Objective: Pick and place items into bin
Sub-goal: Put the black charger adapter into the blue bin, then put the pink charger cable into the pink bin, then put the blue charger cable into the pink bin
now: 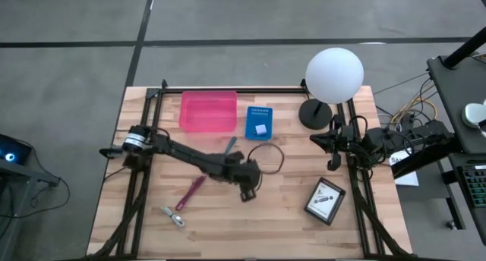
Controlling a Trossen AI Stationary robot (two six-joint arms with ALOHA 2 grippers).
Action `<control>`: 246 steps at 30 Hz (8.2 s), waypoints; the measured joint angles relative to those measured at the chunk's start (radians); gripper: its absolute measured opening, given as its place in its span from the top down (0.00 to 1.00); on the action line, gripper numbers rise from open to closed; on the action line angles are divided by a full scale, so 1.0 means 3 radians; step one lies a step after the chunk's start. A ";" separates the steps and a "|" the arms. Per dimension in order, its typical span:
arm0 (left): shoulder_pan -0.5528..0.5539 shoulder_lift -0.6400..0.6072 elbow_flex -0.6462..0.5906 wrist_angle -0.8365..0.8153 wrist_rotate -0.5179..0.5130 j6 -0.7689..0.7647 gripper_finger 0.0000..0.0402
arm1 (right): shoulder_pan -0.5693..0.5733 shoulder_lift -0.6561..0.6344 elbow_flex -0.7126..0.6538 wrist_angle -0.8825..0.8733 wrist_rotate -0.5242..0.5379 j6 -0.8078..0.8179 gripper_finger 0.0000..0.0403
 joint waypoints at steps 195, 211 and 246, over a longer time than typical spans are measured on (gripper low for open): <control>0.0127 -0.0528 -0.0324 0.0123 0.0645 0.0427 0.97 | 0.0000 0.0174 0.0000 -0.0272 0.0172 0.0326 0.98; 0.1801 -0.0528 0.0185 -0.0423 0.0343 0.1242 0.97 | 0.0000 0.0174 0.0000 -0.0272 0.0172 0.0535 0.98; 0.2582 -0.0530 -0.0149 -0.1814 0.0145 0.3569 0.78 | -0.0001 0.0174 0.0001 -0.0249 0.0547 0.1301 0.98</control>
